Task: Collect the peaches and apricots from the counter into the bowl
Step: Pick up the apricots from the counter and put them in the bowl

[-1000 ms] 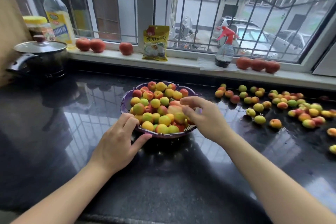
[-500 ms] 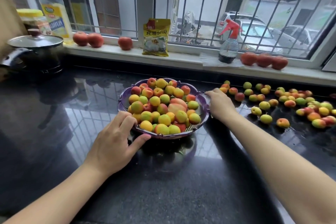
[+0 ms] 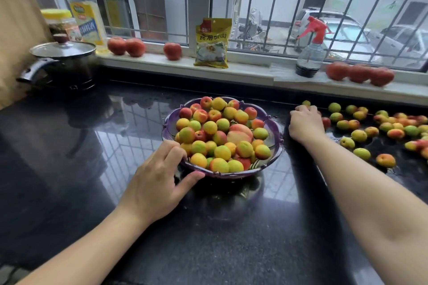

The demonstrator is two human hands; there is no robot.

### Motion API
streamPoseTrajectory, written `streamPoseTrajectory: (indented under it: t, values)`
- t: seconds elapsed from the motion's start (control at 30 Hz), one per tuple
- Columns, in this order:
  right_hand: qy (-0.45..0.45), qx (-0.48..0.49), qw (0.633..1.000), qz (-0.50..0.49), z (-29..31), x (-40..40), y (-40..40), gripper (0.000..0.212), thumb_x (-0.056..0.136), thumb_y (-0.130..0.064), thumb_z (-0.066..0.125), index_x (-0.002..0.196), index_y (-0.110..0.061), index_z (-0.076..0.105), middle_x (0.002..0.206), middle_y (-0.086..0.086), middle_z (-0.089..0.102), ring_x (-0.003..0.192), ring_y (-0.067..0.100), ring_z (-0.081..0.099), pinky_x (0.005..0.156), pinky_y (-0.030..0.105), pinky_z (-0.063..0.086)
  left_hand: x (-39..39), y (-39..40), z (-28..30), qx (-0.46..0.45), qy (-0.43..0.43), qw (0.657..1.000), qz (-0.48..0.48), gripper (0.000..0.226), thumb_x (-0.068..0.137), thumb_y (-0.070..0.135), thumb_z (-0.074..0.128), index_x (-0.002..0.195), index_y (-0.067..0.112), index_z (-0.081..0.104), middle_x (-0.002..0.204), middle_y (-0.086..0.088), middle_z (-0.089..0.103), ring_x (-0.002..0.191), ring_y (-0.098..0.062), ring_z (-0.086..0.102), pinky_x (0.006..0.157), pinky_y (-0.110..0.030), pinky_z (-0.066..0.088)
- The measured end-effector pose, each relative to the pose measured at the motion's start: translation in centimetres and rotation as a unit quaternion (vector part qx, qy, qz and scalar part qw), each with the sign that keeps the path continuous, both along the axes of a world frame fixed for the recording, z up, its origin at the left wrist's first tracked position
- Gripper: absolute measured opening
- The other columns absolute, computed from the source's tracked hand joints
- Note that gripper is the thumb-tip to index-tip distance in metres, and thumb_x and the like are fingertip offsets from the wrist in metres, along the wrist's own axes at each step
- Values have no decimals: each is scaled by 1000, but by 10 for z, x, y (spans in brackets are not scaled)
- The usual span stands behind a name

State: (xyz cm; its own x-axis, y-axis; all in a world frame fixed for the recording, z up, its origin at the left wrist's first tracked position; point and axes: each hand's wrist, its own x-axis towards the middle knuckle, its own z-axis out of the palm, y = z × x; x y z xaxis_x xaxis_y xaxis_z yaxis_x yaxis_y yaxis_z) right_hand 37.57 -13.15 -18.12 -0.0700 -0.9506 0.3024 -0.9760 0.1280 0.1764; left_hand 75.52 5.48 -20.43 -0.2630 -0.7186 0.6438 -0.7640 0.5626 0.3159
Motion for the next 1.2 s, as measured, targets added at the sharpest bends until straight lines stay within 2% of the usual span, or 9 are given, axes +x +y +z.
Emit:
streamPoseTrajectory:
  t: [0.3,0.43,0.63,0.7,0.8,0.9,1.0,1.13,1.2]
  values:
    - [-216,-33,975,-36,1,-24,41,29,94,-15,56,123,-10,53,123,25,50,111,45,53,94,46,45,0,1,0,-7,5,1000,-5,54,100,72,39,101,19,50,105,6,48,77,-17,54,57,-36,56]
    - [-237,-40,970,-25,-1,-31,60,23,93,-19,58,115,-15,52,119,17,58,108,41,58,90,45,48,-2,1,1,-14,6,1000,-4,53,100,72,38,100,20,49,104,9,44,76,-15,51,58,-28,46]
    - [-225,-38,974,0,1,-19,73,43,95,-23,62,136,-14,55,128,18,58,117,39,56,98,43,47,-2,2,2,-6,2,1000,4,48,97,66,46,100,18,51,103,8,46,75,-15,52,60,-25,44]
    - [-328,-86,940,21,17,-2,81,34,93,-29,66,124,-15,65,117,13,65,108,33,61,92,38,48,-2,2,2,-3,-1,1000,4,48,97,65,46,100,18,52,104,6,48,75,-15,52,60,-25,44]
    - [-514,-90,842,138,47,36,114,27,90,-45,65,109,-25,69,98,-9,71,94,9,66,77,19,51,-1,1,2,-7,-3,1000,6,47,98,65,47,100,18,51,104,8,46,76,-15,52,60,-22,43]
    - [-463,5,850,250,60,68,152,26,88,-44,67,110,-30,69,98,-17,70,96,-4,63,78,10,49,-2,0,2,-7,-4,1000,4,47,98,63,48,100,17,52,103,9,43,75,-16,51,59,-24,43]
    - [-394,33,875,279,56,83,173,27,91,-31,71,117,-31,67,105,-25,60,103,-12,53,83,5,38,-2,2,2,-9,-2,1000,1,45,98,62,49,99,17,51,103,9,43,74,-15,50,59,-21,40]
    - [-438,38,852,285,51,80,184,19,94,-33,68,113,-34,68,114,-17,66,111,1,56,92,17,43,-2,4,4,-7,-7,1000,7,46,98,63,47,99,17,52,103,8,45,74,-14,50,59,-15,35]
    - [-493,-20,828,266,50,70,180,14,96,-27,66,108,-29,72,106,-16,70,104,1,62,87,15,47,-3,4,4,-15,-19,1000,18,48,98,64,46,99,16,53,101,3,51,74,-14,50,58,-19,38]
